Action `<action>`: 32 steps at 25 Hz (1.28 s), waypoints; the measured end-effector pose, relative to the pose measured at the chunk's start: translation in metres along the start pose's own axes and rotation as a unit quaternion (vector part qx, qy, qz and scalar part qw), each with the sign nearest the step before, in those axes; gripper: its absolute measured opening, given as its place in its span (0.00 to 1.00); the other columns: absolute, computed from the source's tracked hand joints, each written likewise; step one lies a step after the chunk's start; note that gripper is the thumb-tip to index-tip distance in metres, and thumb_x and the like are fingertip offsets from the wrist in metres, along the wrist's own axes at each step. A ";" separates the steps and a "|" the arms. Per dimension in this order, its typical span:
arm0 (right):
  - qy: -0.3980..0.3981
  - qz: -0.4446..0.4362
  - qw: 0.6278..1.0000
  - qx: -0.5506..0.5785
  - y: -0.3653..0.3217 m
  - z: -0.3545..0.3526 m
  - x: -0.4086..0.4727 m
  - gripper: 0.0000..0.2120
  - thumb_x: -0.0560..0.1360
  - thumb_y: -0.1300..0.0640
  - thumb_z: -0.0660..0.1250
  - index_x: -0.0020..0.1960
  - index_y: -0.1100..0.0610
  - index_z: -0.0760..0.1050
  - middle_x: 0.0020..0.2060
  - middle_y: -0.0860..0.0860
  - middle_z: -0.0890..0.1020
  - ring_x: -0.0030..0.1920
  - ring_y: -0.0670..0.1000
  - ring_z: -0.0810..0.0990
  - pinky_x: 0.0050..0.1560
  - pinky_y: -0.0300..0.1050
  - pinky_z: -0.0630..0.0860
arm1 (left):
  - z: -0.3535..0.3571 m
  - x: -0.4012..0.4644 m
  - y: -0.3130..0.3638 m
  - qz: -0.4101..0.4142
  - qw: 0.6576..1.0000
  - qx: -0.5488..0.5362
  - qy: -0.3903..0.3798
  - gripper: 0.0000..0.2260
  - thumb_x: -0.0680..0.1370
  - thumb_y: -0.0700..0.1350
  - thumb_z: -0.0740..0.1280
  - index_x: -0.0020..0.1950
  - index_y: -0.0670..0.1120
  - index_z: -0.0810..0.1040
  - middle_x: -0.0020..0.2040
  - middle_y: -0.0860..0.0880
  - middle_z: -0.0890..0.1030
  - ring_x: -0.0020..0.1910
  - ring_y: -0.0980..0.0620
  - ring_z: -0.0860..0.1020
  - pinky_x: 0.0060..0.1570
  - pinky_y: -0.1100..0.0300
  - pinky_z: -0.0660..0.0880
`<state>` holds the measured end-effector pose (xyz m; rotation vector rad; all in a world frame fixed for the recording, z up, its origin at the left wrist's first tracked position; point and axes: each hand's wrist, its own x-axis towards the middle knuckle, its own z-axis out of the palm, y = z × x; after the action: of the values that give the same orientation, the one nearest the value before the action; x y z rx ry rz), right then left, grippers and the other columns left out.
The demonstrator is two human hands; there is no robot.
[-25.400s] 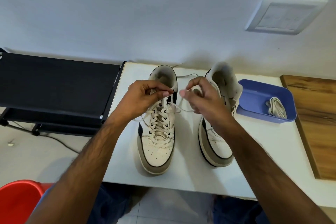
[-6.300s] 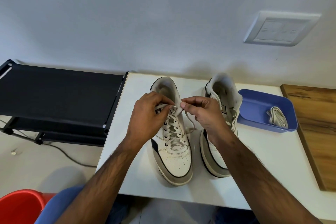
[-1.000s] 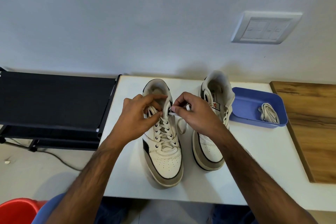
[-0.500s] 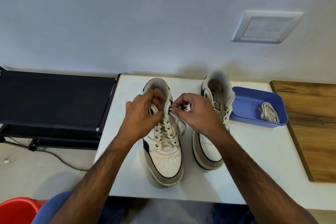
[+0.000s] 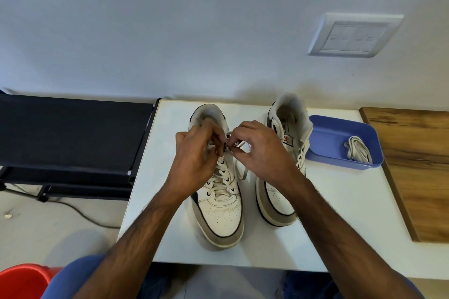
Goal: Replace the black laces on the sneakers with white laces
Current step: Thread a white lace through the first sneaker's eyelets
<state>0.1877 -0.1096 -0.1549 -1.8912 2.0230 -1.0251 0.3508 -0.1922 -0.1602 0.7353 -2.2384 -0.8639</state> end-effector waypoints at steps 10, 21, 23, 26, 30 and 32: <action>0.015 0.107 0.993 0.045 0.002 -0.016 0.005 0.03 0.73 0.56 0.77 0.44 0.53 0.83 0.38 0.46 0.79 0.44 0.47 0.76 0.45 0.41 0.69 | -0.002 0.001 -0.013 -0.008 0.987 0.147 -0.058 0.14 0.76 0.56 0.68 0.61 0.60 0.75 0.59 0.63 0.76 0.66 0.58 0.67 0.65 0.54 0.51; 0.098 0.141 0.973 0.152 0.009 -0.052 0.012 0.07 0.77 0.66 0.71 0.51 0.56 0.84 0.48 0.47 0.83 0.50 0.41 0.80 0.54 0.32 0.74 | -0.018 -0.002 -0.015 0.017 0.987 0.108 -0.119 0.17 0.74 0.50 0.72 0.60 0.59 0.73 0.50 0.59 0.75 0.57 0.61 0.72 0.68 0.51 0.57; 0.101 0.119 0.981 0.119 0.013 -0.054 0.014 0.12 0.77 0.68 0.69 0.55 0.55 0.84 0.55 0.46 0.82 0.57 0.37 0.78 0.57 0.29 0.72 | -0.015 -0.004 -0.013 0.083 0.971 0.196 -0.109 0.20 0.72 0.55 0.72 0.62 0.56 0.75 0.60 0.58 0.74 0.63 0.54 0.70 0.65 0.47 0.59; 0.093 0.092 0.988 0.078 0.015 -0.049 0.015 0.15 0.76 0.70 0.69 0.56 0.54 0.84 0.58 0.47 0.81 0.59 0.34 0.75 0.55 0.26 0.69 | -0.006 -0.004 -0.007 0.133 0.952 0.258 -0.101 0.14 0.71 0.53 0.72 0.56 0.53 0.79 0.66 0.51 0.73 0.67 0.46 0.69 0.67 0.41 0.59; -0.039 0.069 0.993 0.092 0.009 -0.051 0.012 0.16 0.76 0.71 0.64 0.49 0.52 0.83 0.46 0.44 0.81 0.48 0.43 0.79 0.46 0.31 0.70 | 0.003 -0.006 -0.005 0.147 0.944 0.287 -0.075 0.05 0.75 0.49 0.71 0.49 0.53 0.81 0.68 0.50 0.74 0.69 0.45 0.68 0.67 0.40 0.59; -0.146 0.087 0.981 0.097 0.003 -0.051 0.007 0.13 0.78 0.66 0.65 0.49 0.50 0.83 0.45 0.43 0.82 0.47 0.43 0.79 0.44 0.31 0.70 | 0.000 -0.005 -0.005 0.114 0.962 0.245 -0.045 0.04 0.77 0.50 0.69 0.49 0.53 0.82 0.66 0.51 0.75 0.67 0.46 0.69 0.63 0.44 0.59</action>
<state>0.1549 -0.0989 -0.1169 -1.6257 1.8116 -0.8130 0.3552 -0.1922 -0.1652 0.6401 -2.5886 -0.2319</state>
